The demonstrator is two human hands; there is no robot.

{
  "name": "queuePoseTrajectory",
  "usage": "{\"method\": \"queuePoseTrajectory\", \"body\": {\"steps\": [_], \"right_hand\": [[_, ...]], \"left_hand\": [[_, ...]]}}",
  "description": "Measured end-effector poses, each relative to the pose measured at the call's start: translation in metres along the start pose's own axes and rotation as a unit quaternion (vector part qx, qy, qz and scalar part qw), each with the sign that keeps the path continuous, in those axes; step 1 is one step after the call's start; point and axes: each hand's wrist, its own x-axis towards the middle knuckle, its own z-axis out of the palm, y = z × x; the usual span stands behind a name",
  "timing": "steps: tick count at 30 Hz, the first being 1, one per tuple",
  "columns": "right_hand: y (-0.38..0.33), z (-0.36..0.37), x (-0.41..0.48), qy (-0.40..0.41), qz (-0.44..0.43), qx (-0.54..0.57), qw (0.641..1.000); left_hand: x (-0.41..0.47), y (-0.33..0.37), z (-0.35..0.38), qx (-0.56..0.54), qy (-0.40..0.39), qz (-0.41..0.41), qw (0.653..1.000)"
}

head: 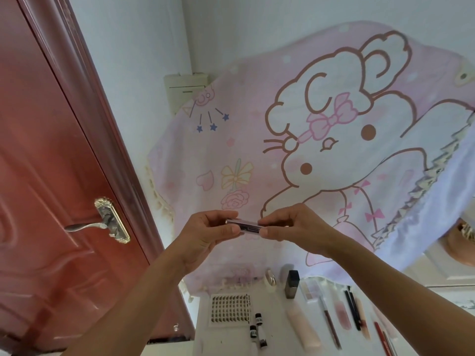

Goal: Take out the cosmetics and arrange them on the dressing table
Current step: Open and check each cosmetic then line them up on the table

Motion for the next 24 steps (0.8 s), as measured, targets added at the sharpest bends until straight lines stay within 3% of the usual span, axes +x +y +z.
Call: {"method": "queuePoseTrajectory", "body": {"steps": [11,16,24], "right_hand": [[0.0023,-0.0022,0.0021,-0.014,-0.007,-0.021,1.0],[0.0045,-0.0047,0.0045,-0.026,-0.019,-0.082,0.996],[0.0086,-0.0064,0.0045,-0.016,-0.004,-0.009,1.0]], "left_hand": [[-0.0018,-0.0063,-0.004,0.001,-0.011,-0.006,1.0],[-0.0018,-0.0067,-0.0029,0.001,-0.015,-0.01,1.0],[-0.0068,-0.0089,-0.0032,-0.051,-0.065,-0.019,0.996]]}}
